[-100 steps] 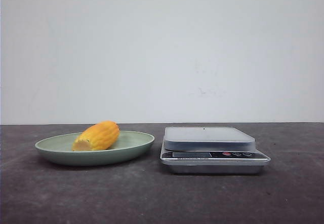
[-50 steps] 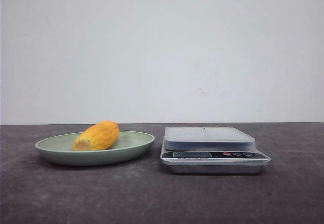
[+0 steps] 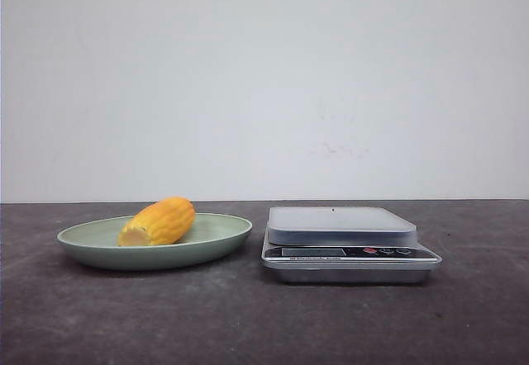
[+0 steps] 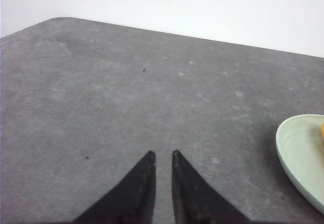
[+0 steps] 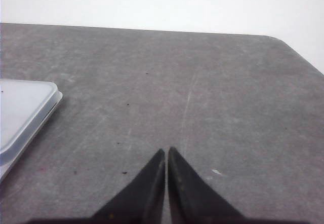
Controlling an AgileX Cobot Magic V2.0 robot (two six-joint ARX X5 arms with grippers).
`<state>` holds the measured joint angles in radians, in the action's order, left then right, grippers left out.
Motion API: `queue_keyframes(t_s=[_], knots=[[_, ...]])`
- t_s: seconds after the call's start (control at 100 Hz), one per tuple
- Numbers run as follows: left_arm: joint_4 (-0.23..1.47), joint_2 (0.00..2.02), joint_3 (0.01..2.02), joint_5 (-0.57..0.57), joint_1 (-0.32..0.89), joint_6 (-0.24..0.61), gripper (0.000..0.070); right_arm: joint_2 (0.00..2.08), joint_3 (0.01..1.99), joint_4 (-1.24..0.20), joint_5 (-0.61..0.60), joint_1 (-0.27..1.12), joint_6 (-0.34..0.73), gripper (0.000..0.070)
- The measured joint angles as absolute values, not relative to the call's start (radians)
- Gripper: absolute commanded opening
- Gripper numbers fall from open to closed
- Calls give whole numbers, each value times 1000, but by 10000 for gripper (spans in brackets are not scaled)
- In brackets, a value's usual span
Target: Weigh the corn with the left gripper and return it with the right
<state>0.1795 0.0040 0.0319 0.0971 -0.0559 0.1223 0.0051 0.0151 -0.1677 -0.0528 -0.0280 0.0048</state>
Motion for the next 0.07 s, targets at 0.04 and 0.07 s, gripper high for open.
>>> queue_keyframes(t_s=[0.04,0.07], knots=[[179,4,32,97,-56,122,15,5,15,-168,-53,-28,5,6],[179,4,31,97,-56,122,16,5,15,-168,-53,-28,5,6]])
